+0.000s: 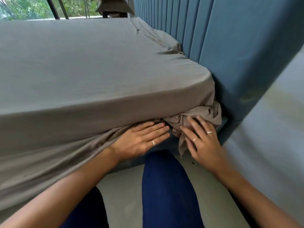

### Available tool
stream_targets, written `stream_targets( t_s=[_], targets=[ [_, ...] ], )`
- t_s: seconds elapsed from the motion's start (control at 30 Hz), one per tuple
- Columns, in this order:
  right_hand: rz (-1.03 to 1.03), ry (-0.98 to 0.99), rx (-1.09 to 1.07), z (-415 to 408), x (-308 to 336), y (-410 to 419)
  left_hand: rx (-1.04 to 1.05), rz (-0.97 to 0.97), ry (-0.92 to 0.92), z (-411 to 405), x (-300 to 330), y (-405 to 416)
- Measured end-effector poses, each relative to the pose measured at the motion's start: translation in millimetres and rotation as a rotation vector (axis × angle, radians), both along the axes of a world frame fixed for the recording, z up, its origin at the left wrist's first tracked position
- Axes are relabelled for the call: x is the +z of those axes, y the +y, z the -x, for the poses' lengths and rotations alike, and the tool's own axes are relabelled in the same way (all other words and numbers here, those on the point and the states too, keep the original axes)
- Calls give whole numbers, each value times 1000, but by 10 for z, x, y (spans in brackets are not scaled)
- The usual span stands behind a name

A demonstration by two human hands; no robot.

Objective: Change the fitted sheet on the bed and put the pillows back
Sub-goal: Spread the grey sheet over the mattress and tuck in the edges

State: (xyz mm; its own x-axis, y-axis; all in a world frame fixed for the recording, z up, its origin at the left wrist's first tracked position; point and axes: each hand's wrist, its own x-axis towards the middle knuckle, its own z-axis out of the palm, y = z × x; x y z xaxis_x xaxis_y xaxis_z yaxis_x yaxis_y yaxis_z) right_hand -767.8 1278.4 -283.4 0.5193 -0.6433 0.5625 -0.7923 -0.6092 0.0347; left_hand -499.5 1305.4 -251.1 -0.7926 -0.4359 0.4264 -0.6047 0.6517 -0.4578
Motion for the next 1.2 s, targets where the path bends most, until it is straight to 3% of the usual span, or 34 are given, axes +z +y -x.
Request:
stream_targets(
  t_s=[0.07,0.23,0.53,0.7,0.87,1.0,1.2],
  targets=[
    [-51,40,-126,7,-102,104,74,126,-15,87,106,-40],
    [-206,52,-184,-148,-57,-46,347,259,46,144,300,-209],
    [-145,-107,-248,-320,177,-352,382,334,37,92,266,-303],
    [-389,0,-368,-356,442,-685,394,352,5,122,251,-308],
    [-622,-9,-158,-176,481,-715,426,389,-57,107,268,-295],
    [-421,-161,-37,109,313,-393,458,377,-55,122,261,-297],
    [-327,-139,-195,294,189,-291,417,289,52,224,384,-233]
  ],
)
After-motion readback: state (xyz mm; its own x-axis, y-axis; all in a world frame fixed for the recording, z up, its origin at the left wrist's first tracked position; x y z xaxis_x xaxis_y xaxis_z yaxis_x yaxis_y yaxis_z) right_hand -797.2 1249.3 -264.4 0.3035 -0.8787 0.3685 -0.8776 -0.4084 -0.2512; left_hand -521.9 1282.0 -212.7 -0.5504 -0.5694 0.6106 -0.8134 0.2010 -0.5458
